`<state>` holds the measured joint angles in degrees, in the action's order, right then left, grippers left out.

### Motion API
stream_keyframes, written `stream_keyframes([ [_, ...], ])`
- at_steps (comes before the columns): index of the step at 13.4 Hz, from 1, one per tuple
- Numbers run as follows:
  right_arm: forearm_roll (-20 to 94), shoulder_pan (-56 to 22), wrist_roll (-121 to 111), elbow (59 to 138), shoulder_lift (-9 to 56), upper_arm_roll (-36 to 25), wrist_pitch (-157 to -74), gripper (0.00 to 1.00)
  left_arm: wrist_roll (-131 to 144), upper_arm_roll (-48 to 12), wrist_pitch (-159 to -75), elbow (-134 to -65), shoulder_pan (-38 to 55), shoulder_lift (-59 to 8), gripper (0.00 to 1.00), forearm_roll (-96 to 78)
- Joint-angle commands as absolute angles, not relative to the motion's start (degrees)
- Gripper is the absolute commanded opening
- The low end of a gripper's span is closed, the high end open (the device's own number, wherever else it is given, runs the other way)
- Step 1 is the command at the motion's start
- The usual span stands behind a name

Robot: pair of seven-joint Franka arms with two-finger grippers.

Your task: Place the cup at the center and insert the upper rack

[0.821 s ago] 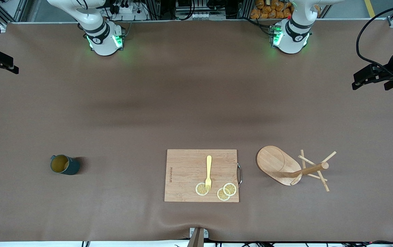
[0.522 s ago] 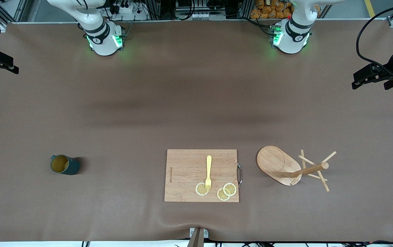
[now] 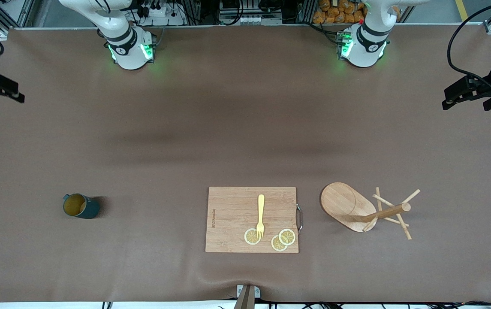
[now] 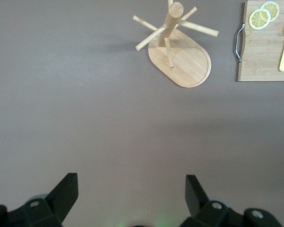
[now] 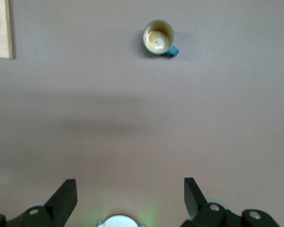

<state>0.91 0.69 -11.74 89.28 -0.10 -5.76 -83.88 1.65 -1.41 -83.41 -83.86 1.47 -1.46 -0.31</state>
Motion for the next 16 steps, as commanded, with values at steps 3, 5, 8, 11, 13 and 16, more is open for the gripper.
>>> stream_keyframes([
  [3, 0.97, 0.44, -11.42, 88.86, 5.96, -4.75, -90.16, 1.00, 1.93, -1.49, -82.18, -83.93, 2.11, -1.14, 1.00, 0.00],
  [5, 1.05, 0.35, -11.78, 88.77, 9.65, -4.75, -94.37, 1.00, 1.93, -1.50, -82.35, -83.94, 2.02, -1.49, 1.00, 0.00],
  [8, 1.23, 0.26, -11.78, 88.86, 15.45, -4.75, -100.97, 1.00, 1.93, -1.49, -83.14, -83.94, 1.93, -2.02, 1.00, -0.09],
  [11, 1.23, 0.26, -11.87, 89.12, 20.99, -4.66, -107.12, 1.00, 1.93, -1.49, -83.58, -83.94, 2.02, -2.55, 1.00, -0.09],
  [13, 1.23, 0.09, -11.87, 89.21, 24.77, -4.66, -111.07, 1.00, 1.93, -1.49, -84.11, -84.02, 2.11, -2.72, 1.00, -0.09],
  [16, 1.23, -1.14, -11.95, 89.21, 29.34, -4.66, -116.79, 1.00, 1.93, -1.49, -84.64, -84.02, 2.20, -3.43, 1.00, -0.09],
])
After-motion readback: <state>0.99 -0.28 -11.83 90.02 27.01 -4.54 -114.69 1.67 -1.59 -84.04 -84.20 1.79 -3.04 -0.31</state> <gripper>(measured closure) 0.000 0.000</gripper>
